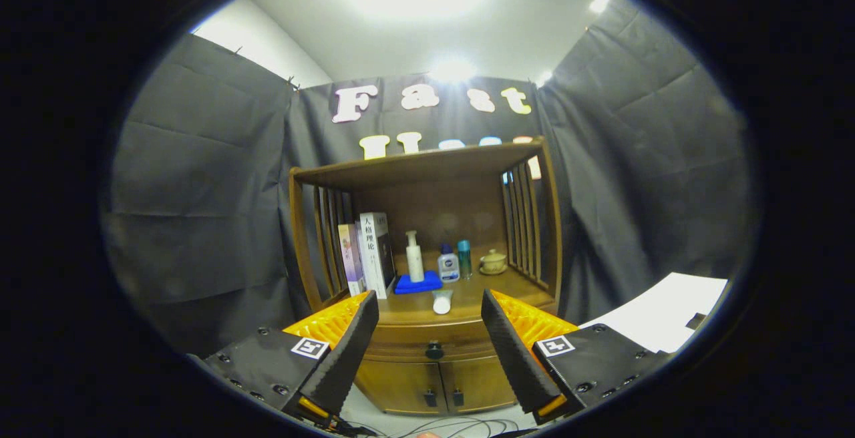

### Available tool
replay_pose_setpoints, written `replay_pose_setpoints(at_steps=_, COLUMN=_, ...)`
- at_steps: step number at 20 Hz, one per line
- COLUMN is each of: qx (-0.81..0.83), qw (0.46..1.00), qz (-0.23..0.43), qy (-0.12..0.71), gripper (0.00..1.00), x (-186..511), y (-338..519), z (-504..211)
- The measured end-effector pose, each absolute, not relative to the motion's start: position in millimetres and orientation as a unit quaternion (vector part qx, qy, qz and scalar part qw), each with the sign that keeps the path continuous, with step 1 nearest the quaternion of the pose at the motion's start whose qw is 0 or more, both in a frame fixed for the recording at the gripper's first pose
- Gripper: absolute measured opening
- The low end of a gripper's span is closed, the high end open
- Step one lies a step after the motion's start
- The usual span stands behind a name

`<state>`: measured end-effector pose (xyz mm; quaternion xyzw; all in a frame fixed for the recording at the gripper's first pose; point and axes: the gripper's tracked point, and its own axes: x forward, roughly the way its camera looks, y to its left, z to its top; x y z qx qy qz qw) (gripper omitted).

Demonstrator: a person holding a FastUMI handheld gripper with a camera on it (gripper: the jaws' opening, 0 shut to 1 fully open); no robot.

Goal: Pull open the drawer, take out the items inside it, and place them on the countertop above the cabinet.

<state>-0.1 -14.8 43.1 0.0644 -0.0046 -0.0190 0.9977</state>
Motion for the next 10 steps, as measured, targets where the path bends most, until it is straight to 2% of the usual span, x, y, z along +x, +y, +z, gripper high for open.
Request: replay_pose_setpoints(at_steps=10, qx=0.057, qw=0.998, qz=-0.007, qy=-0.002, gripper=0.97, x=-13.3, y=-13.5, z=31.2)
